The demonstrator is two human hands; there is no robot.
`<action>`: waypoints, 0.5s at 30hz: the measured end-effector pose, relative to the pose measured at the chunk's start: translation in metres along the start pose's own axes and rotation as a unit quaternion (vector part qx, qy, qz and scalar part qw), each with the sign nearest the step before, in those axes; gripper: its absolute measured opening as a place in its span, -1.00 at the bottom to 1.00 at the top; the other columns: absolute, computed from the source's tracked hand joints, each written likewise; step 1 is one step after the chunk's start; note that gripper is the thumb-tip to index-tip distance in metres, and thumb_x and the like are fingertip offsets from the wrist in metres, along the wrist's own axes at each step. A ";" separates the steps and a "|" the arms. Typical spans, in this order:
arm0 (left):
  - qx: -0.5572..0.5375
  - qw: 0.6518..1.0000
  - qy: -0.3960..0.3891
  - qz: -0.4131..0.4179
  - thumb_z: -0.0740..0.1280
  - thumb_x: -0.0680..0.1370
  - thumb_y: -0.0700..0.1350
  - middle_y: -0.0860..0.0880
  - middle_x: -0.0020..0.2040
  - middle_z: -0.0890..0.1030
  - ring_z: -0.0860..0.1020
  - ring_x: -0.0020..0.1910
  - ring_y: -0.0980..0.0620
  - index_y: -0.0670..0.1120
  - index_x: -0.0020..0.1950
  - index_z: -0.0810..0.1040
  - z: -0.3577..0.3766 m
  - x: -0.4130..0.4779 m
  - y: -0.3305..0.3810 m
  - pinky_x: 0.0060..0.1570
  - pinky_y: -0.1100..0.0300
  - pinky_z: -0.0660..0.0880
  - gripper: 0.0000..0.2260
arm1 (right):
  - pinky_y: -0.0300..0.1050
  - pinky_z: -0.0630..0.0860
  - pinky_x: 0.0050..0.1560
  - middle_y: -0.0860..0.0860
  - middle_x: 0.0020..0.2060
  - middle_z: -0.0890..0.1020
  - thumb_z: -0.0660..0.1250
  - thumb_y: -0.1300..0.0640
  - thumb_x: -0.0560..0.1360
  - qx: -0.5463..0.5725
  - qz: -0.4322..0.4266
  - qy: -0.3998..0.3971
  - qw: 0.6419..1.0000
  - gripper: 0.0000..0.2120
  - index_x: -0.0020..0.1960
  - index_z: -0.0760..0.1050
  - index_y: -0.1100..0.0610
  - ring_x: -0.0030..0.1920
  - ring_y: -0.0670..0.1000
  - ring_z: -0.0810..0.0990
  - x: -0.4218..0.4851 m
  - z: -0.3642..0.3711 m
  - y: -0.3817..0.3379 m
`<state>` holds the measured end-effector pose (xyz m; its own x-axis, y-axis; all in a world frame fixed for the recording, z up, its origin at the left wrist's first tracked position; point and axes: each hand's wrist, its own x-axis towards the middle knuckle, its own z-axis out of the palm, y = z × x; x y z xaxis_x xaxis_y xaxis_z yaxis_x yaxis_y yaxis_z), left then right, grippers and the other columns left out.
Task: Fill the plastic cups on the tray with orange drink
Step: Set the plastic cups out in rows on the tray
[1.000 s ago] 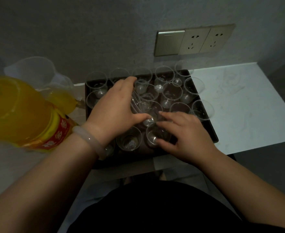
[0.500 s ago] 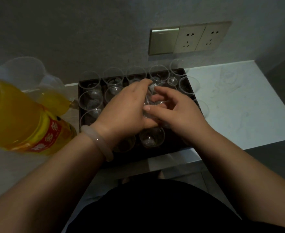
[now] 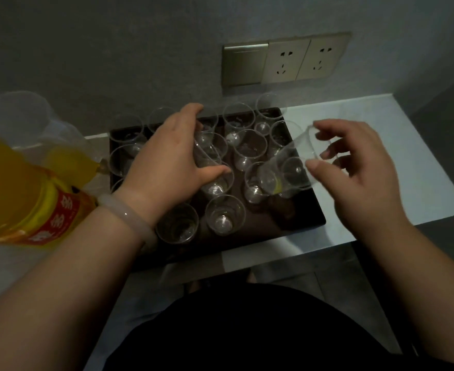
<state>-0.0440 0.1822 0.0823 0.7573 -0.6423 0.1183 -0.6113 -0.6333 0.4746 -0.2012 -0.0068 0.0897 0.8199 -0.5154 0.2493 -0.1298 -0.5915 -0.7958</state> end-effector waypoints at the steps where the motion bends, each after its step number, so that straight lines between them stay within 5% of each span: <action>1: -0.001 1.000 0.000 0.002 0.52 0.28 0.17 -0.02 0.29 0.46 0.43 0.25 0.05 -0.04 0.48 0.18 0.002 0.000 0.003 0.22 0.18 0.37 -0.11 | -0.38 0.42 -0.09 -0.08 0.06 0.48 0.29 -0.11 0.34 -0.024 -0.015 -0.012 1.000 -0.54 0.22 0.46 -0.03 -0.05 -0.21 0.48 -0.003 -0.001 0.003; 5: -0.001 1.000 -0.005 0.012 0.51 0.30 0.18 -0.03 0.32 0.43 0.42 0.27 0.06 -0.03 0.49 0.16 0.007 -0.004 0.014 0.22 0.21 0.34 -0.12 | -0.51 0.28 -0.01 -0.12 0.10 0.39 0.30 -0.16 0.33 -0.102 -0.048 -0.083 0.990 -0.43 0.29 0.43 0.03 0.03 -0.28 0.40 -0.018 0.003 0.016; 8: 0.000 1.000 -0.006 0.014 0.50 0.30 0.18 -0.03 0.33 0.42 0.41 0.28 0.06 -0.03 0.49 0.15 0.009 -0.006 0.020 0.24 0.22 0.33 -0.11 | -0.37 0.33 0.13 -0.16 0.16 0.30 0.30 -0.21 0.31 -0.132 -0.041 -0.127 0.982 -0.34 0.35 0.40 0.03 0.17 -0.18 0.37 -0.031 0.012 0.029; 15: 0.006 1.000 -0.001 0.015 0.51 0.30 0.19 -0.02 0.32 0.43 0.41 0.28 0.08 -0.04 0.49 0.16 0.012 -0.011 0.027 0.18 0.29 0.29 -0.11 | -0.05 0.50 0.12 0.01 0.21 0.43 0.37 -0.17 0.36 -0.207 -0.085 -0.158 0.962 -0.33 0.40 0.36 0.07 0.19 0.01 0.43 -0.042 0.032 0.051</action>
<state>-0.0712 0.1669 0.0838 0.7379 -0.6620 0.1314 -0.6370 -0.6186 0.4600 -0.2247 0.0041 0.0208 0.9688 -0.2140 0.1249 -0.1361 -0.8808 -0.4536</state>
